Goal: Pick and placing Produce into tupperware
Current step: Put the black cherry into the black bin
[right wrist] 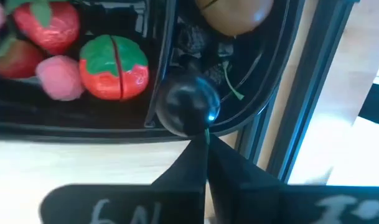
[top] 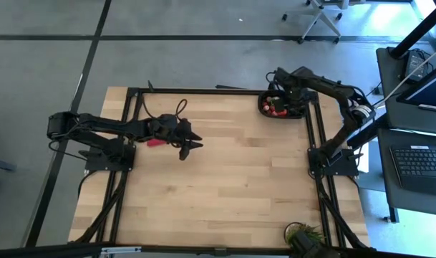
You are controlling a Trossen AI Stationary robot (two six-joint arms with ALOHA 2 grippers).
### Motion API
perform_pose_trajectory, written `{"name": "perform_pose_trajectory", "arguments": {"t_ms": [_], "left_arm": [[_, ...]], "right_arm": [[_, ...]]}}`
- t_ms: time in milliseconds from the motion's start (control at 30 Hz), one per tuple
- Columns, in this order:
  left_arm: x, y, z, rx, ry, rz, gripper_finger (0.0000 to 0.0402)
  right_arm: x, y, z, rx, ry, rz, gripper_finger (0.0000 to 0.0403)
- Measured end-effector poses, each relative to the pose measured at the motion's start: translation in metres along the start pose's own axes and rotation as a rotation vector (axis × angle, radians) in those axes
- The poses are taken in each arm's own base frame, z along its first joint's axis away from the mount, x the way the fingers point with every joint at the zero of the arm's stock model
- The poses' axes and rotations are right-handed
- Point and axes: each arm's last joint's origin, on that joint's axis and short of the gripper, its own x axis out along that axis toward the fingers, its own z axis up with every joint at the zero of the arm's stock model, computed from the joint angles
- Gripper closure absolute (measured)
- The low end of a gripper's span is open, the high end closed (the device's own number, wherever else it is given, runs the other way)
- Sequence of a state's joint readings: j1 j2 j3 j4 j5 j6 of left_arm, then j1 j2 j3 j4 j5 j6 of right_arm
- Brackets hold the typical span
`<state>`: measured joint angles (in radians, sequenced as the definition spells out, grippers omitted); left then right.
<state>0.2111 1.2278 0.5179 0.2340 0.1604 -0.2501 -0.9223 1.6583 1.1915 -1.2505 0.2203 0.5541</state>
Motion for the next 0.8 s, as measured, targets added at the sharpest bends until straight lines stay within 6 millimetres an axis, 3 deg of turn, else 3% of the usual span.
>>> {"name": "perform_pose_trajectory", "arguments": {"t_ms": [233, 800], "left_arm": [[0.0000, 0.0006, -0.0023, -0.004, 0.023, 0.006, 0.0264], [0.0000, 0.0006, -0.0023, -0.004, 0.024, 0.006, 0.0264]], "right_arm": [[0.0111, -0.0038, 0.0071, 0.045, 0.043, -0.037, 0.0383], [0.0113, -0.0073, 0.0075, 0.064, 0.032, -0.082, 0.0379]]}}
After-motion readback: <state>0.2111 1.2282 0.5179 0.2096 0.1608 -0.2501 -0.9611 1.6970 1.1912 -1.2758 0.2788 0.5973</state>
